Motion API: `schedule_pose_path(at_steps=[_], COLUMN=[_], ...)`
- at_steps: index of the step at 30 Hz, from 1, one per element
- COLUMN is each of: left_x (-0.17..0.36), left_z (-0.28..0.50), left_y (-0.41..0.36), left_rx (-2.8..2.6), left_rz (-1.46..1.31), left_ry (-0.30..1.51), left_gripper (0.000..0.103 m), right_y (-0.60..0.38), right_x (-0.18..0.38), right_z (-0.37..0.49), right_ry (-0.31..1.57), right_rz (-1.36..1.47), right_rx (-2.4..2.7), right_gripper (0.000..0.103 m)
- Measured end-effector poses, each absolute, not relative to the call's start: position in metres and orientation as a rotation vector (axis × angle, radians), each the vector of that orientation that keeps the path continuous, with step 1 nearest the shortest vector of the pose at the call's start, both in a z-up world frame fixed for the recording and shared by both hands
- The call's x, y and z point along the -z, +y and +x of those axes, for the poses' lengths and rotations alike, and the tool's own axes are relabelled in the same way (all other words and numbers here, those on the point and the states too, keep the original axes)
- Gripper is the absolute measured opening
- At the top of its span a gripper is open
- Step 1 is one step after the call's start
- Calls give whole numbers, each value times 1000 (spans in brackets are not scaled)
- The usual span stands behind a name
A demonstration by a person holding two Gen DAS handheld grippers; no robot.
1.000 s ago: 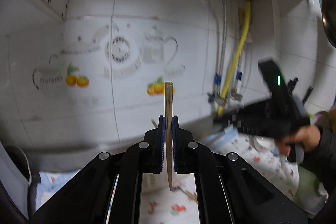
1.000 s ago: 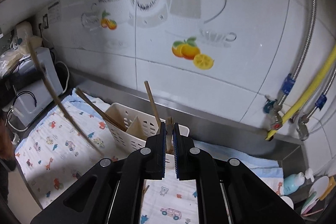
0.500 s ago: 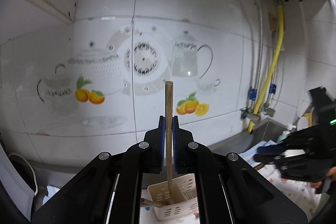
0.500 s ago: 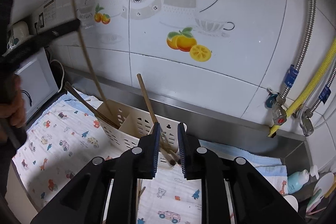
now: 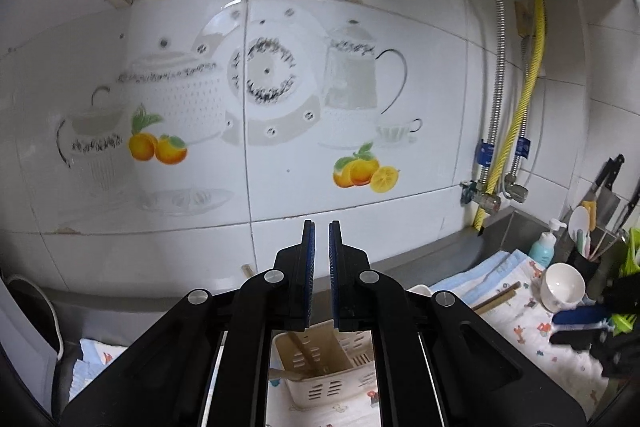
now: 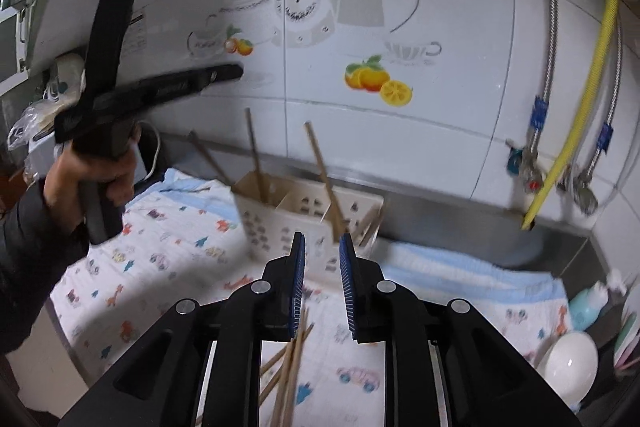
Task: Organize utensils
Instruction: 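Open both tools to drop the chopsticks into the holder, then lower the left tool onto a chopstick while the right tool grasps another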
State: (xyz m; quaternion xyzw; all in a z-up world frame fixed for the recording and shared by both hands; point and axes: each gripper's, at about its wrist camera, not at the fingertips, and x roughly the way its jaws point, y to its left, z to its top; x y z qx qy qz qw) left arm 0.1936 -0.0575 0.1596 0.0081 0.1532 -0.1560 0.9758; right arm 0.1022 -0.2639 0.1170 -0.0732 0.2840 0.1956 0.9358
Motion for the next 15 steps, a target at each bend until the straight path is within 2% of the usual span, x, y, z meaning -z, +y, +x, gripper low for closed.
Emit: schedule_pose_path(at_steps=[8, 9, 12, 15], left_x=[-161, -158, -143, -120], left_z=[146, 140, 116, 94], left_y=[-59, -59, -60, -61], left_rx=[370, 373, 386, 409], left_rz=[31, 35, 48, 54], left_ry=[311, 314, 344, 391], left_gripper=[10, 13, 18, 19], right_y=[-274, -276, -279, -280], right_x=[-61, -50, -23, 2], right_z=[58, 51, 38, 26], right_ry=[662, 681, 735, 783], right_rz=[-103, -91, -82, -77], right_rx=[-385, -382, -380, -377], right_gripper=[18, 18, 18, 18])
